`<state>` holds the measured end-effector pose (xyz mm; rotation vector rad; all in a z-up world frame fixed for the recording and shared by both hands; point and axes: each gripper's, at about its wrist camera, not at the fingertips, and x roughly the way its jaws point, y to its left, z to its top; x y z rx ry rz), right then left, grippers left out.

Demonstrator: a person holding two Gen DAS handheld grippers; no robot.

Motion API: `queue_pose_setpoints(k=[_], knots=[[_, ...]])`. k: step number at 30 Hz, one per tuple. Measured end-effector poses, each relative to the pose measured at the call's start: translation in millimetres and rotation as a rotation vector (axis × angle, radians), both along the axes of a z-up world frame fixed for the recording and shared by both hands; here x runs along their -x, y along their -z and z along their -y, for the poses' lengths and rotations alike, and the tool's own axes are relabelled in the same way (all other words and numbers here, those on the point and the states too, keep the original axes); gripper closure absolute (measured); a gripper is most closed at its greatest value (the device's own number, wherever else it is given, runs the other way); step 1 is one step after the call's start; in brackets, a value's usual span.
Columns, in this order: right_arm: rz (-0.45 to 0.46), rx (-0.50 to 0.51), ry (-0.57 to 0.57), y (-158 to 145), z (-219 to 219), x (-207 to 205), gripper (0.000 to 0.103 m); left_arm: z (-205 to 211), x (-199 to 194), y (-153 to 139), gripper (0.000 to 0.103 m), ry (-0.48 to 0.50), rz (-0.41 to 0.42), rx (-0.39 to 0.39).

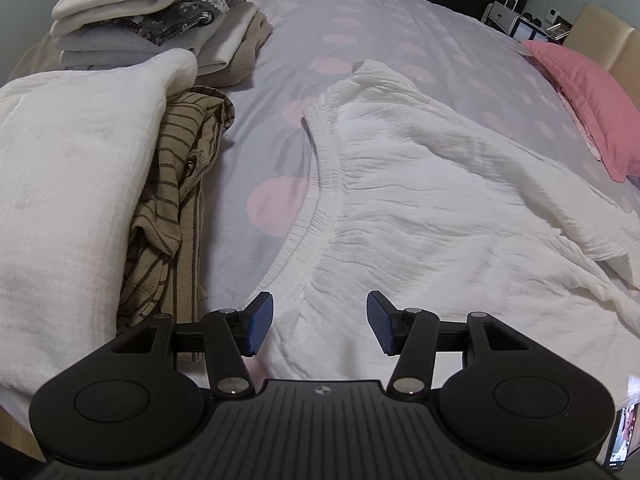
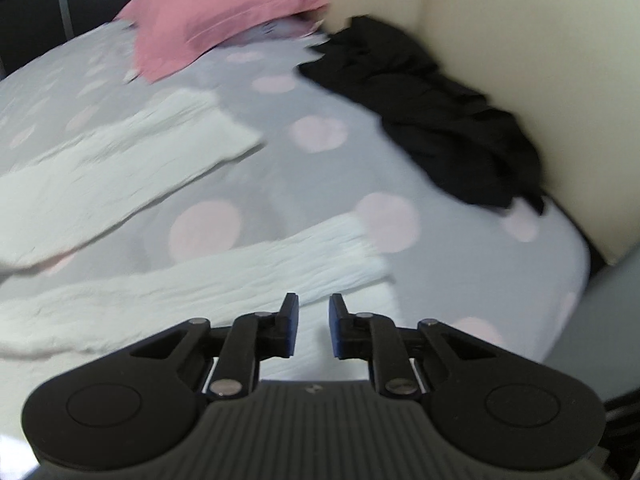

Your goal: Fold clothes

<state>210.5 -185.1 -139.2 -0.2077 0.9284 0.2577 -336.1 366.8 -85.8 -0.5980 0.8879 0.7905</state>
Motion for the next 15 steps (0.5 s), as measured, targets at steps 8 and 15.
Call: queue_pose_setpoints(k=[8,15], knots=[[-0.068,0.084,-0.109,40.2,-39.6,-7.6,0.087,-6.7,-6.9,11.7,0.053,-0.019,-0.032,0.027],[-0.001,0.026,-0.061,42.9,-70.0,-30.3,0.086,-12.3,-16.6,23.9,0.053,-0.016,-0.075,0.038]])
